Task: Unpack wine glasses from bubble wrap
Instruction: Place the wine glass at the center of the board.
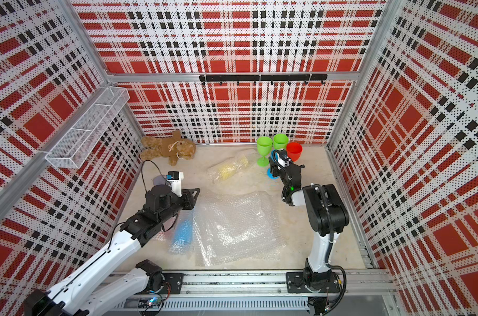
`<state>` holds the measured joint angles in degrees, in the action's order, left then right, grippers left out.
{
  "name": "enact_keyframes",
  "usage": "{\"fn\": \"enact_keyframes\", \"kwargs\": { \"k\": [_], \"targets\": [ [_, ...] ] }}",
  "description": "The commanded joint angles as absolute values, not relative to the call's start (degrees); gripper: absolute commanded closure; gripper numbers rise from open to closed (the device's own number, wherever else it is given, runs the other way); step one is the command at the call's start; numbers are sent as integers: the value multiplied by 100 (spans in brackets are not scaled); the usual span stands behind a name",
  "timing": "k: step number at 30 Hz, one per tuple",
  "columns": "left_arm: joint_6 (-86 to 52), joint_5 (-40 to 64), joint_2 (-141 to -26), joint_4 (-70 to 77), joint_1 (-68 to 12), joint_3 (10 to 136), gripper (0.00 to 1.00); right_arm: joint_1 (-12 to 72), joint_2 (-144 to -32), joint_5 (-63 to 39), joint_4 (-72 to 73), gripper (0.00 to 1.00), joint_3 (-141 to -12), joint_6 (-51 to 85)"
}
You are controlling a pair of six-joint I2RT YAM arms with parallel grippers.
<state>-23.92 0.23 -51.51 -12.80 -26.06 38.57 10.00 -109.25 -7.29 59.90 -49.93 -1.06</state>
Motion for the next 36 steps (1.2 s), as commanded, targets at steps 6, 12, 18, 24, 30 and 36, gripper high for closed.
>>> {"fn": "enact_keyframes", "kwargs": {
  "k": [6, 12, 18, 24, 30, 36],
  "targets": [
    [-2384, 18, -5237, -1110, -2590, 3806, 67, 958, -11244, -712, 5850, 69, -5480, -465],
    [-2382, 0, -5245, -1108, -2591, 3806, 66, 949, -11364, -683, 5426, 61, -5752, -522],
    [-2386, -30, -5265, -1109, -2603, 3806, 66, 862, -11469, -850, 5046, 55, -6047, -362],
    [-2386, -53, -5277, -1116, -2610, 3814, 66, 836, -11519, -893, 4896, 36, -6179, -318],
    [-2382, -70, -5293, -1122, -2610, 3814, 65, 834, -11460, -966, 4801, 19, -6191, -366],
    [-2382, -113, -5307, -1134, -2605, 3822, 63, 787, -11298, -983, 4769, 9, -6170, -387]
  ]
}}
